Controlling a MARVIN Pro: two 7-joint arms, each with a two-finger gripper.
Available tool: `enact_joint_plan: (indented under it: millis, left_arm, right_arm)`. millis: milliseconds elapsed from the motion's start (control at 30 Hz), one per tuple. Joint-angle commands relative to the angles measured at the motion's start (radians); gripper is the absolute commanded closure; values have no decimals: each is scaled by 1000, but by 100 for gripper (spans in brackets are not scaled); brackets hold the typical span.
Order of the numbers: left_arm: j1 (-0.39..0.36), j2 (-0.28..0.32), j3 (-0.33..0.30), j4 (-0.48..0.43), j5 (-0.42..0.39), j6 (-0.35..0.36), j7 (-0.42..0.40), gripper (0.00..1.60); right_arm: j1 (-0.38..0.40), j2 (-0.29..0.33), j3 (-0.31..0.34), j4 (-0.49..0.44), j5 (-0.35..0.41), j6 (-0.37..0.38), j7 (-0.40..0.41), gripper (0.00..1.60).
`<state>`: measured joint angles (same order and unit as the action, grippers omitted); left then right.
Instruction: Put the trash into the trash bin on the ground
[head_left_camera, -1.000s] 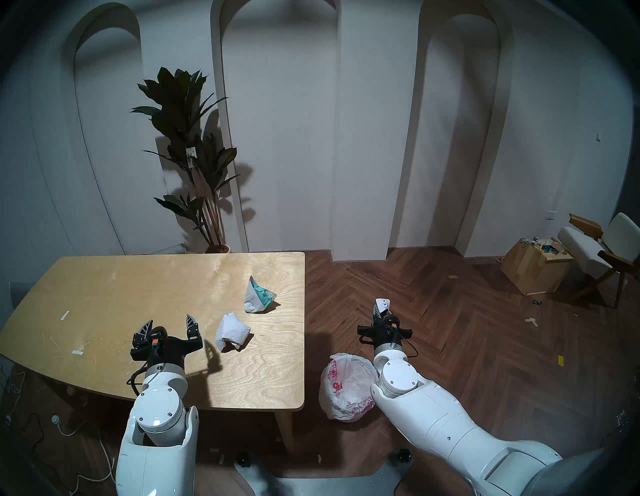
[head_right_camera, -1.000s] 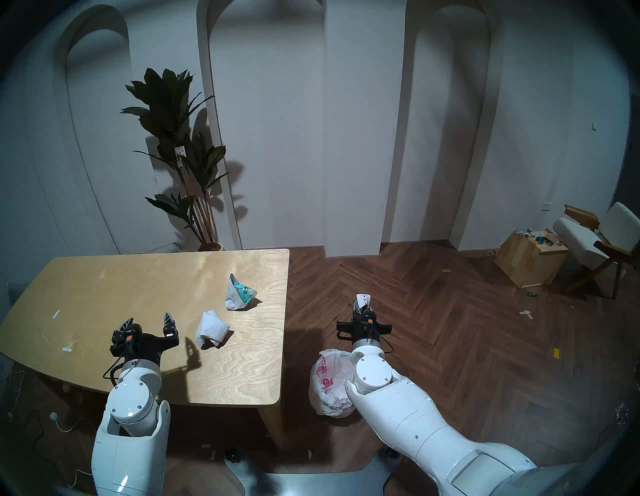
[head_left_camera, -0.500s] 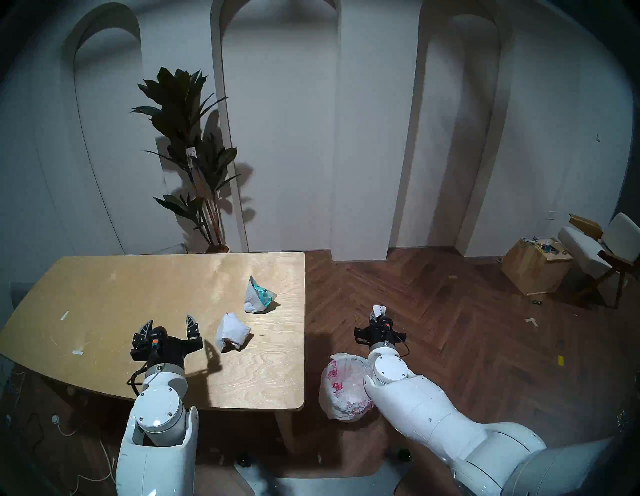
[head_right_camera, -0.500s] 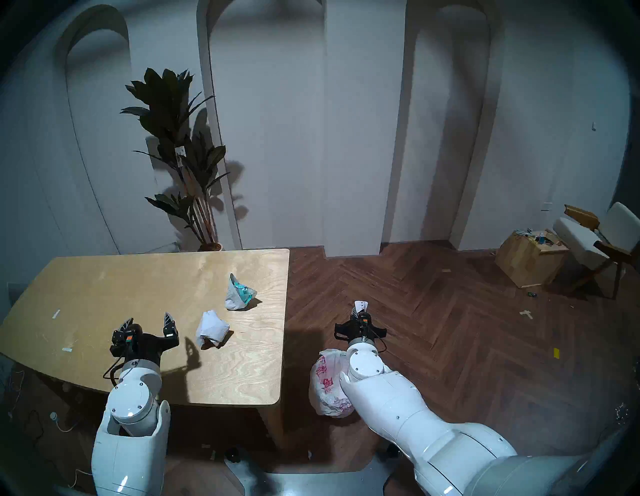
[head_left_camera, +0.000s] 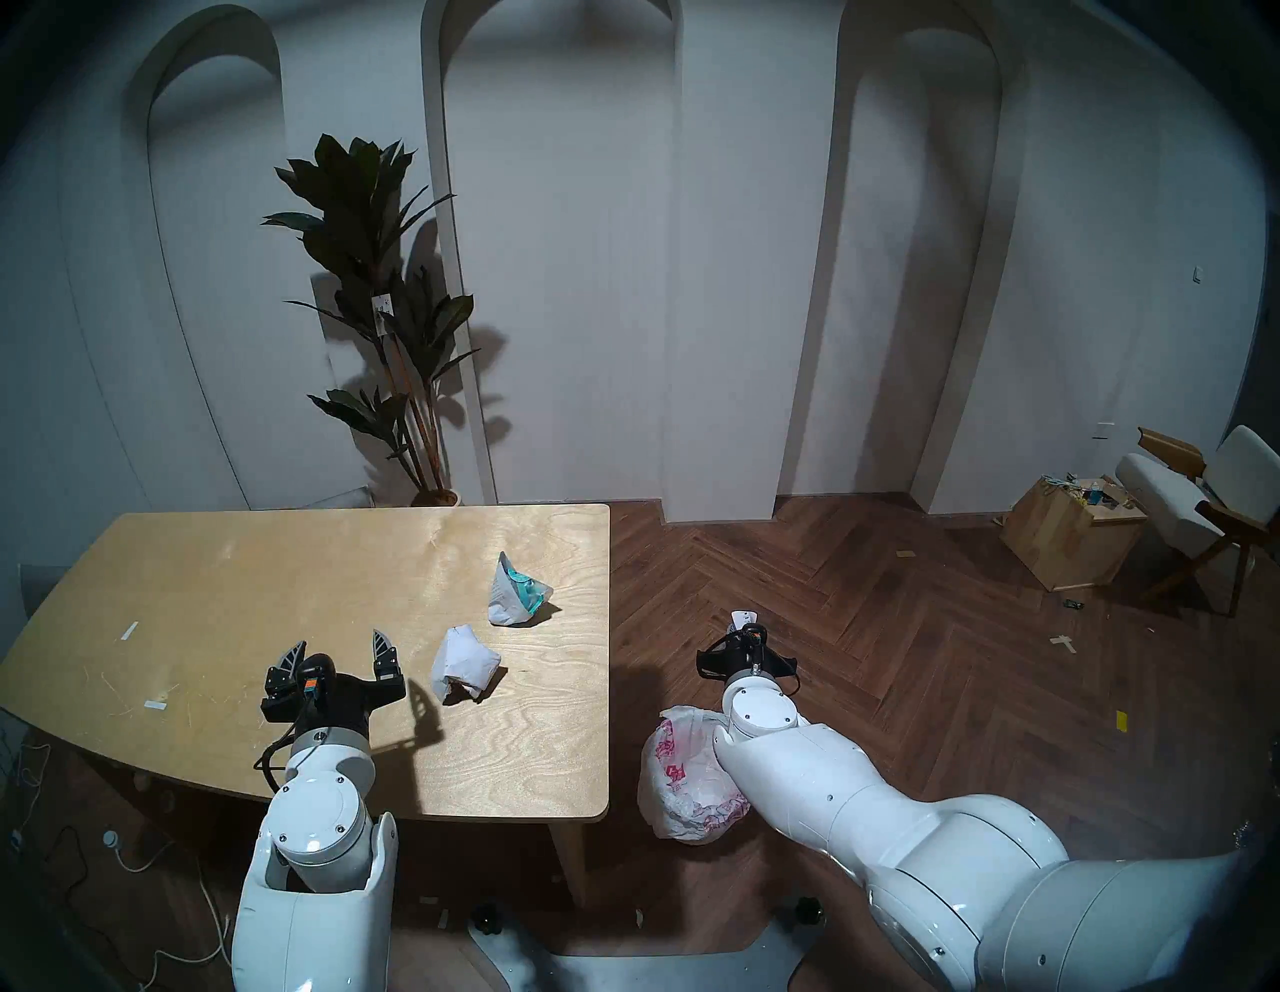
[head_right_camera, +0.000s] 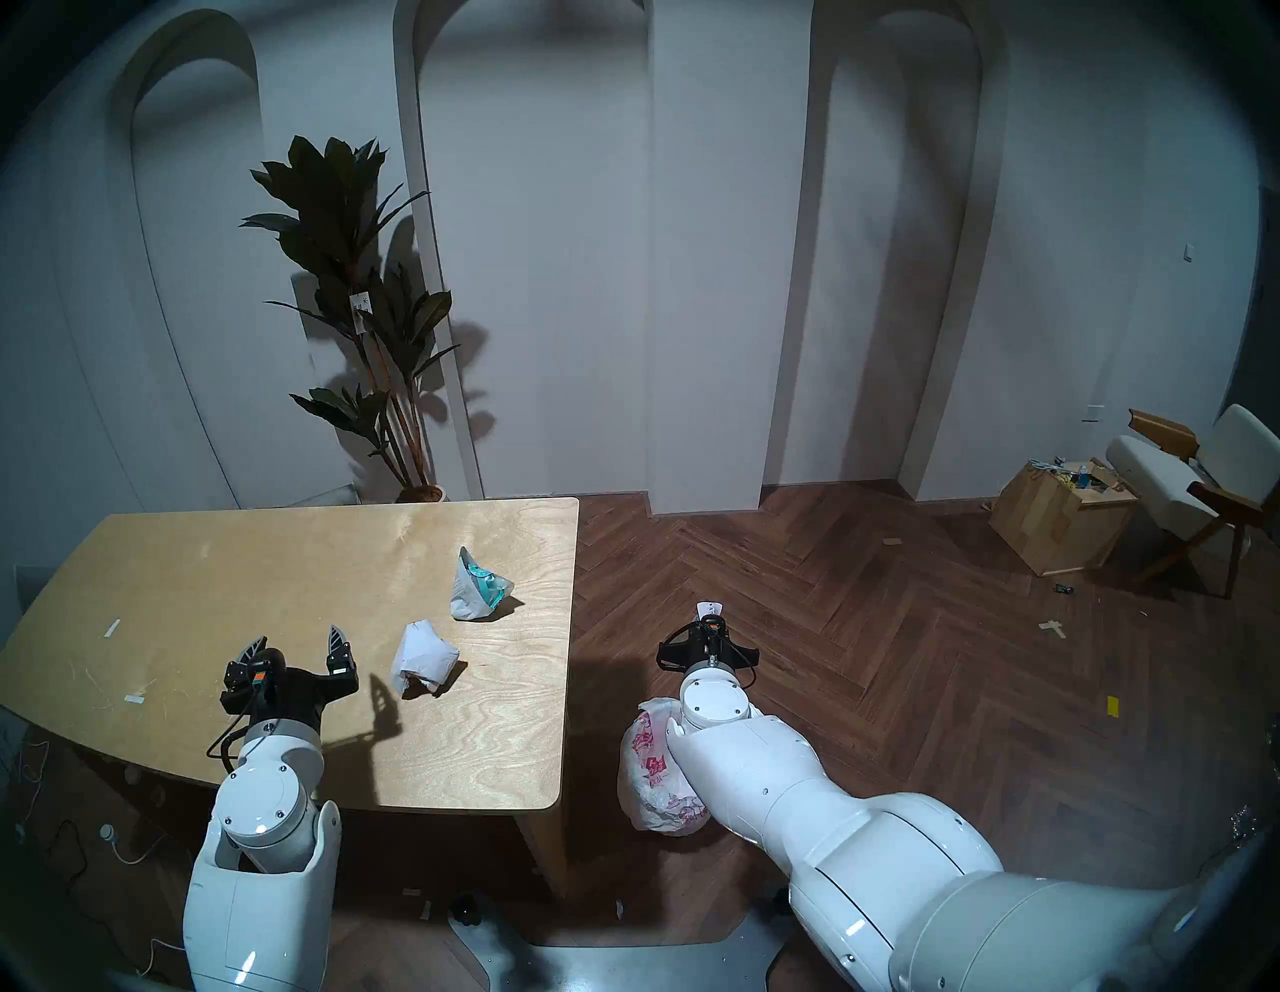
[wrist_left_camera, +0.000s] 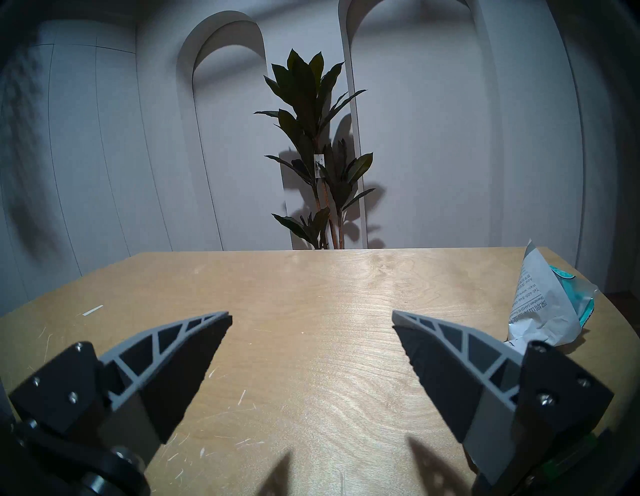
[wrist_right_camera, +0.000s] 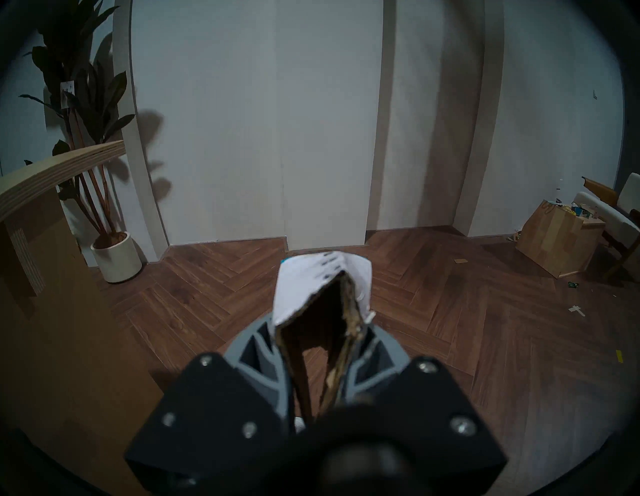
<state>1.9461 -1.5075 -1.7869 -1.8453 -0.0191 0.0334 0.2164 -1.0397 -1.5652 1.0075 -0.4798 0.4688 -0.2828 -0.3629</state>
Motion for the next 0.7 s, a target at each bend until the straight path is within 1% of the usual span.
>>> enact_joint_plan:
  millis: [0,367,667]
  left_arm:
    - [-11,2,-1,-17,-1,-5,0,0]
    - [-11,3,-1,-15,0,-5,0,0]
    - [-12,3,0,-14,0,-5,0,0]
  right_arm:
    - [95,-47,-3,49,-4,6,13,160]
    - [147,-71,0,132,-5,20,36,160]
    - [176,-82,1,187,-9,15,57,160]
